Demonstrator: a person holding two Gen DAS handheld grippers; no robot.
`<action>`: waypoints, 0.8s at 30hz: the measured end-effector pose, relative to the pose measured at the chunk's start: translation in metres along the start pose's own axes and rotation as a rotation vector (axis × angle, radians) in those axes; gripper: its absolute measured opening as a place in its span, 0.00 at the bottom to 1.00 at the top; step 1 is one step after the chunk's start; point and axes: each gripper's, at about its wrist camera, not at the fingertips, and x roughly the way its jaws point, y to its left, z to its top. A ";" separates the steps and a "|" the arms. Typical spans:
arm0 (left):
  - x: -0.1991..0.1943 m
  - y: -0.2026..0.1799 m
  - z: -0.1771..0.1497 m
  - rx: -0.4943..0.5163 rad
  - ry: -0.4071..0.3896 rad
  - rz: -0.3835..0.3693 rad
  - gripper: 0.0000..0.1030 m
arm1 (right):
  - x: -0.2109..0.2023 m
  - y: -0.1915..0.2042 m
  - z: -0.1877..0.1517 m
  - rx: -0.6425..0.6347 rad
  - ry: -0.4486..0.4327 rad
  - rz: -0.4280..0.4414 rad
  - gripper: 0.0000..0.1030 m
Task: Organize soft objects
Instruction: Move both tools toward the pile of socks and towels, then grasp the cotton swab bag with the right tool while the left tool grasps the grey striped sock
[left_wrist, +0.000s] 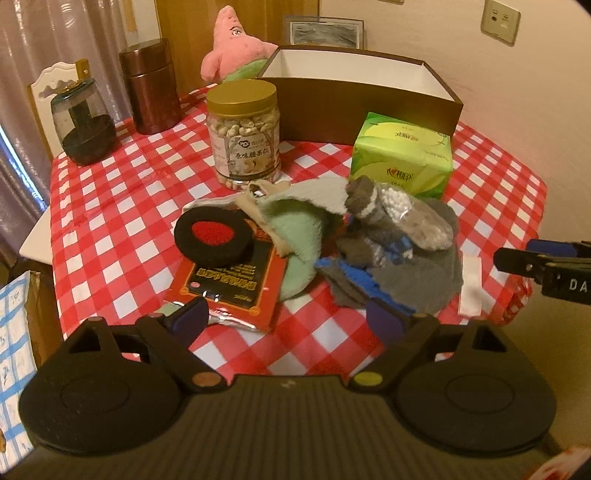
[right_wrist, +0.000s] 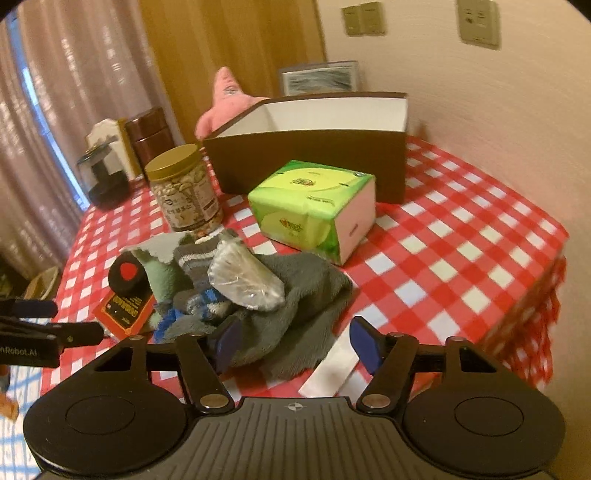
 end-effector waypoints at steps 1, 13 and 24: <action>0.000 -0.004 0.001 -0.004 -0.002 0.005 0.88 | 0.002 -0.003 0.002 -0.011 0.001 0.016 0.63; 0.008 -0.040 0.012 -0.039 0.004 0.030 0.81 | 0.024 -0.012 0.011 -0.111 0.021 0.140 0.58; 0.034 -0.039 0.027 -0.041 0.040 0.001 0.72 | 0.054 0.013 0.014 -0.256 0.042 0.140 0.53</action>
